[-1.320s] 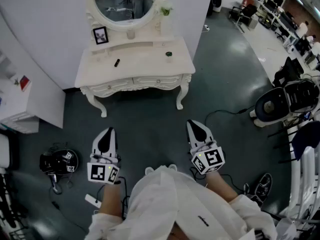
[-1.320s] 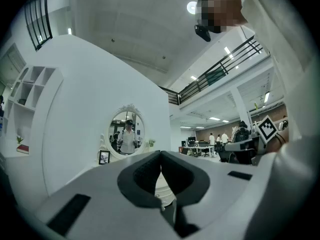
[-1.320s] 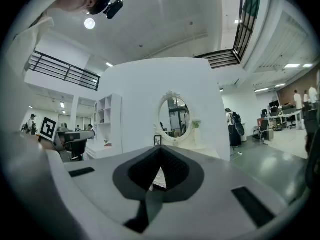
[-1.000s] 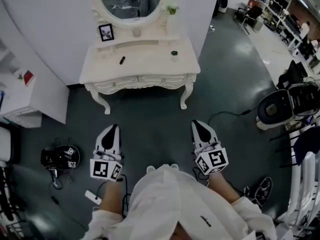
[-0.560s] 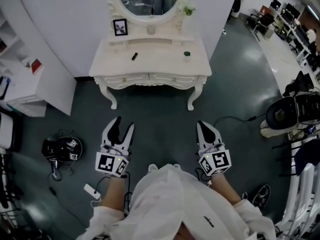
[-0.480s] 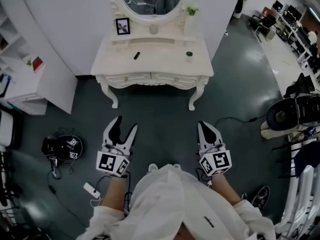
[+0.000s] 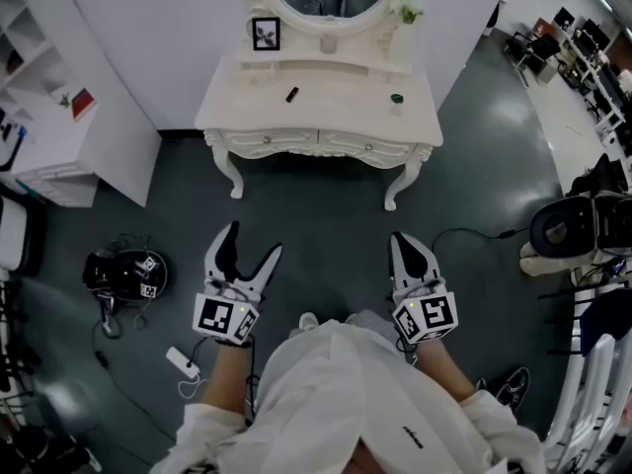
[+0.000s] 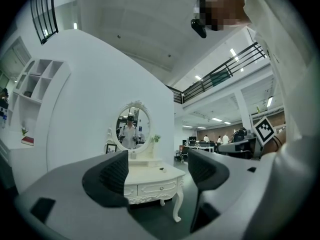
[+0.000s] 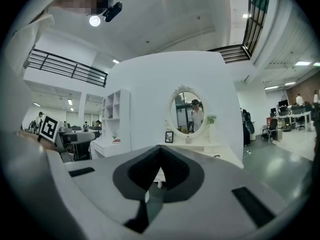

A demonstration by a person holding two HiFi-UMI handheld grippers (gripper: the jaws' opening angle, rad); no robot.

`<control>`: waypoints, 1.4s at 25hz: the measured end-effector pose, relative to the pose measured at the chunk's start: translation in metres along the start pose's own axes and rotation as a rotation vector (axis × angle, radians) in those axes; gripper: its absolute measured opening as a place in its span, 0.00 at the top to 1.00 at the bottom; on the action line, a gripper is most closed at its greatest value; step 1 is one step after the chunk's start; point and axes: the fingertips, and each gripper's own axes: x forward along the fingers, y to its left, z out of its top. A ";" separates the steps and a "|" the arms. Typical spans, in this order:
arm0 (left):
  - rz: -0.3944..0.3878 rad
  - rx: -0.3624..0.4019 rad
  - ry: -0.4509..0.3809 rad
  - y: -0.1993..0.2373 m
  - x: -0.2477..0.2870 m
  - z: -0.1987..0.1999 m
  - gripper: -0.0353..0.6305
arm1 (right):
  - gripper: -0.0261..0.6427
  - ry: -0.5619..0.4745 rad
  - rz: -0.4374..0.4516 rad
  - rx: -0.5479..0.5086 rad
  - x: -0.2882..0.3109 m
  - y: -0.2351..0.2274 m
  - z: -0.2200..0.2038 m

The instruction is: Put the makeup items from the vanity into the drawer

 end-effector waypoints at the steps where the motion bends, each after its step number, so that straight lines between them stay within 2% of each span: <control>1: 0.008 -0.010 0.002 0.006 -0.002 -0.003 0.41 | 0.93 0.003 0.003 0.004 0.003 0.004 -0.002; 6: 0.036 -0.034 0.019 0.024 -0.004 -0.012 0.41 | 0.94 0.035 0.027 -0.007 0.015 0.013 -0.011; 14: 0.035 -0.036 0.047 0.030 0.045 -0.025 0.41 | 0.94 0.043 0.040 0.016 0.056 -0.020 -0.019; 27: 0.035 -0.004 0.050 0.026 0.192 -0.015 0.41 | 0.94 0.007 0.084 0.041 0.134 -0.134 0.002; 35: 0.084 -0.003 0.058 0.025 0.260 -0.015 0.41 | 0.93 0.004 0.143 0.051 0.173 -0.190 0.007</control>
